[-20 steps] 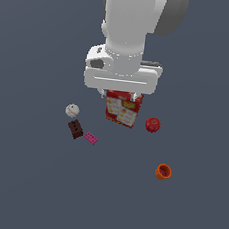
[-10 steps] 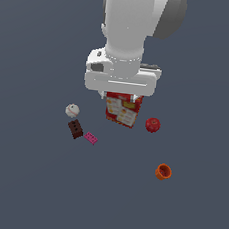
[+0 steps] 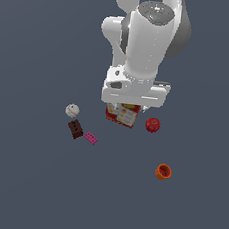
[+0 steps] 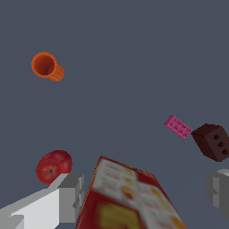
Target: Pick up a designated object from a clutter of objects.
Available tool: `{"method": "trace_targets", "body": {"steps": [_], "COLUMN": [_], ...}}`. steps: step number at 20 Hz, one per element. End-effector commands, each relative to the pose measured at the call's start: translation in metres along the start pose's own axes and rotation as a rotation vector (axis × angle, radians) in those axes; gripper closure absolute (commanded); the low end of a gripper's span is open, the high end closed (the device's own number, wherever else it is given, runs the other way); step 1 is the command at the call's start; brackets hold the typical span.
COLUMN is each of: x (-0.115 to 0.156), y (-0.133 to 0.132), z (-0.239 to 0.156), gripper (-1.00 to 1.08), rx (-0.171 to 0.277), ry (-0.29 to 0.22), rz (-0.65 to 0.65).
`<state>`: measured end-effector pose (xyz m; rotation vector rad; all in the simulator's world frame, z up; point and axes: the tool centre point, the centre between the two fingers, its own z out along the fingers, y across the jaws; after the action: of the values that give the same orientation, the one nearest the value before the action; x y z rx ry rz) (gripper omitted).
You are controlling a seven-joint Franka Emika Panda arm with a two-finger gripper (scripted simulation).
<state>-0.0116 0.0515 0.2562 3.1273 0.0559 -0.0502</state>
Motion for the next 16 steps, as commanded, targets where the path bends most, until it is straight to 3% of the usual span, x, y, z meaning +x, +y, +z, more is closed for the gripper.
{"method": "trace_targets", "body": {"steps": [1, 10, 16], "x": [-0.003, -0.032, -0.059], "y": [-0.019, -0.098, -0.137], "z": [0.019, 0.096, 0.133], "gripper": [-0.92, -0.92, -0.92], "rx": [-0.006, -0.012, -0.003], "ry": [0.004, 0.022, 0.029], "rz": [-0.017, -0.095, -0.138]}}
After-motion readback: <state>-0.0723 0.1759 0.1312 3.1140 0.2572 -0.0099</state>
